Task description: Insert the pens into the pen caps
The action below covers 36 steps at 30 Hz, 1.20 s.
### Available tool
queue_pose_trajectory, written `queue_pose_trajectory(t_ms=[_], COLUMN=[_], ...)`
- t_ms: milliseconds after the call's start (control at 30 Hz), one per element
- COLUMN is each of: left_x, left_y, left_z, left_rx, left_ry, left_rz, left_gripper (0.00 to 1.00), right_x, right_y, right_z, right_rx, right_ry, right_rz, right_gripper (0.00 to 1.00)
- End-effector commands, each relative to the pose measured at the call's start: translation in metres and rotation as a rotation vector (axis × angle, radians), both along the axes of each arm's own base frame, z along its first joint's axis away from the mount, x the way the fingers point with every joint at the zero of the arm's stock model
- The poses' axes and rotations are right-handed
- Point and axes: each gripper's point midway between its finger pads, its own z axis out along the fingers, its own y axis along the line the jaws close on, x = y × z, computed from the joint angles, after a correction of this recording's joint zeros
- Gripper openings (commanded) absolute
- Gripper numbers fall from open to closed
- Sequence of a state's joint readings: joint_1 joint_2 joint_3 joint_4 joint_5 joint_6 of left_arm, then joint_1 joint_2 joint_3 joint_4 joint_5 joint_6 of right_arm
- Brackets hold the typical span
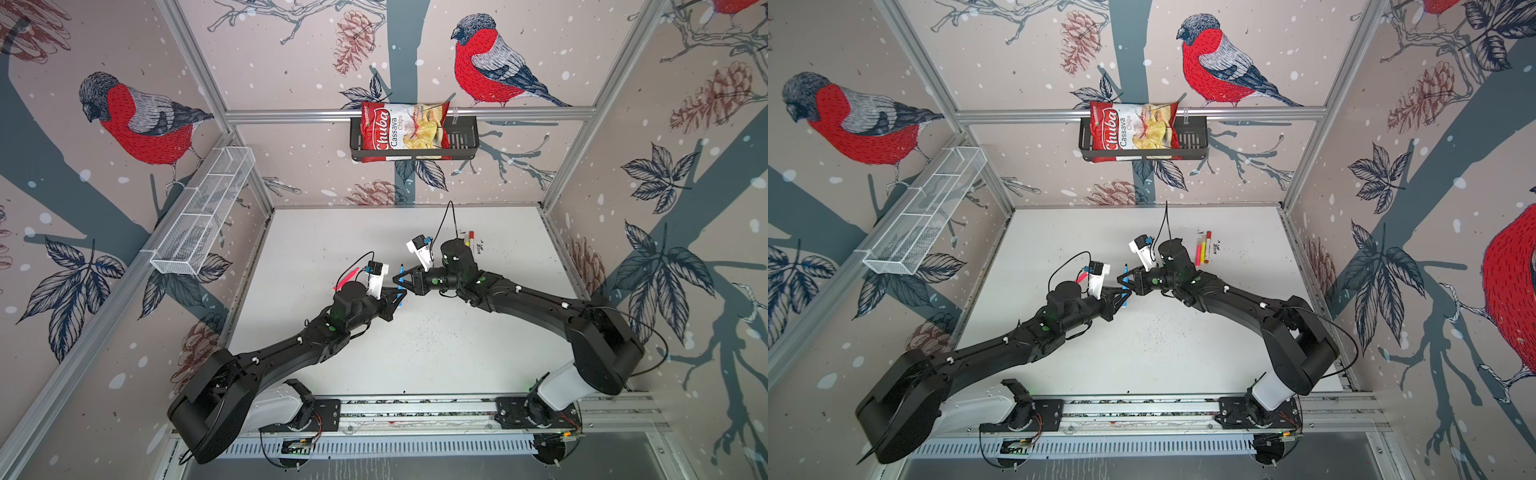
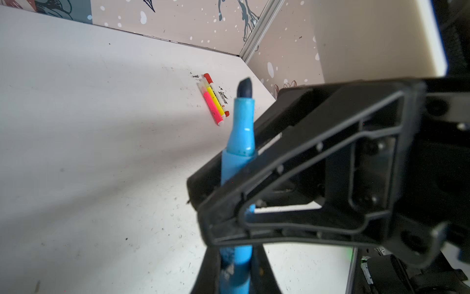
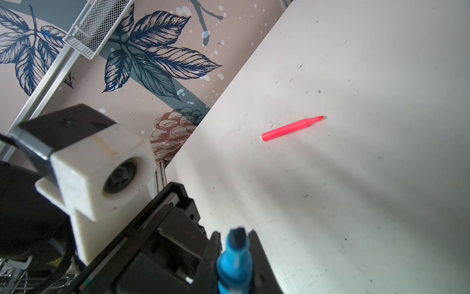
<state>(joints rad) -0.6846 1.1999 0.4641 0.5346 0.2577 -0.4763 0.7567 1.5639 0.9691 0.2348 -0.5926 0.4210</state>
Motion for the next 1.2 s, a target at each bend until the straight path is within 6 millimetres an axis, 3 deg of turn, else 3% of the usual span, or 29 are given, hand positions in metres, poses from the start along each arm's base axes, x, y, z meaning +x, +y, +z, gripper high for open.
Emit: queue_pose_trajectory(t_ms=[0,133,267,333,467,567,700,833,967,1167], left_x=[0.000,0.001,0.000,-0.001,-0.003,-0.005,-0.006,-0.007,-0.006,-0.007], left_y=[-0.005,-0.002,0.003,0.005,0.009,0.011,0.014,0.013,0.013,0.013], left_z=[0.024,0.023,0.021,0.018,0.016,0.015,0.012,0.011,0.012,0.011], left_rx=[-0.050,-0.048,-0.051,-0.050,-0.050,-0.050,-0.048,-0.048,-0.051,-0.049], left_ry=[-0.075,-0.078,-0.085,-0.083,-0.085,-0.083,-0.084,-0.080,-0.079,-0.075], left_rz=[-0.025,-0.007,0.011,0.017,0.026,0.029,0.035,0.032,0.031,0.032], left_gripper=[0.00,0.00,0.00,0.00,0.00,0.00,0.00,0.00,0.00,0.00], right_x=[-0.002,-0.003,0.019,0.040,0.090,0.106,0.113,0.121,0.129,0.140], right_y=[-0.001,-0.006,-0.037,-0.067,-0.165,-0.231,-0.288,-0.316,-0.331,-0.329], right_z=[-0.001,0.005,0.012,0.010,-0.020,-0.048,-0.071,-0.092,-0.108,-0.122], right_rx=[-0.040,-0.061,-0.132,-0.216,-0.367,-0.425,-0.464,-0.474,-0.485,-0.472], right_ry=[-0.044,-0.073,-0.121,-0.136,-0.011,0.104,0.162,0.221,0.264,0.303], right_rz=[-0.005,-0.032,-0.190,-0.334,-0.689,-0.861,-1.012,-1.062,-1.074,-1.031], right_gripper=[0.09,0.40,0.51,0.54,0.63,0.64,0.69,0.71,0.71,0.71])
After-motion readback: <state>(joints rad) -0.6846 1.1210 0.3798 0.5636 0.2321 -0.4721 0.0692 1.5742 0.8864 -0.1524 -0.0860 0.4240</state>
